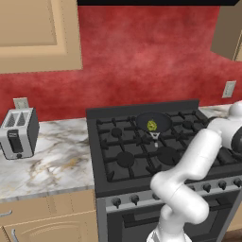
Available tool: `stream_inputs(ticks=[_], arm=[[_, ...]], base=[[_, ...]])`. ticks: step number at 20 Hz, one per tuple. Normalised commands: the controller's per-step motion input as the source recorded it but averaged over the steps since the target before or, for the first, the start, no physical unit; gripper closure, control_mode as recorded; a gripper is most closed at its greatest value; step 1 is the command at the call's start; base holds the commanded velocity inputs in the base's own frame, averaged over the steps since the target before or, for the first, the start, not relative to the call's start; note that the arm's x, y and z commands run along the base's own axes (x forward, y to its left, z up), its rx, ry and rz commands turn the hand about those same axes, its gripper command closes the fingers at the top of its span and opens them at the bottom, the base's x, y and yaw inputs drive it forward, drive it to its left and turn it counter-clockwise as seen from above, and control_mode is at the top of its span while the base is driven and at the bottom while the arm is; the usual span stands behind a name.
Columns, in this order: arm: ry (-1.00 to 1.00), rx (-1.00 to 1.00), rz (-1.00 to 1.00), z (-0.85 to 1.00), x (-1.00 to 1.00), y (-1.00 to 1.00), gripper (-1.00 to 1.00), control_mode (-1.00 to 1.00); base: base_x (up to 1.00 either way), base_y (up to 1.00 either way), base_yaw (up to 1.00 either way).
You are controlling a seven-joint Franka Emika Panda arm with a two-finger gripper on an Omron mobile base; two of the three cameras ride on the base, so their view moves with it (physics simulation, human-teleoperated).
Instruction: Put the carrot and broccoli in the pan. Then turn on the rear center burner and set the heat to medium.
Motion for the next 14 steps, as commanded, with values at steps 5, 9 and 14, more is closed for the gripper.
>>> stream_inputs(ticks=[5, 9, 14], arm=[[-0.19, 0.0, 0.02, 0.22, 0.0, 1.0, 1.0, -1.0], [-0.06, -0.01, 0.0, 0.14, 0.01, 1.0, 1.0, -1.0], [0.0, -0.07, 0.0, 0.16, 0.17, 1.0, 1.0, -1.0]], base=[[0.0, 0.0, 0.0], [0.0, 0.0, 0.0], [0.0, 0.0, 0.0]])
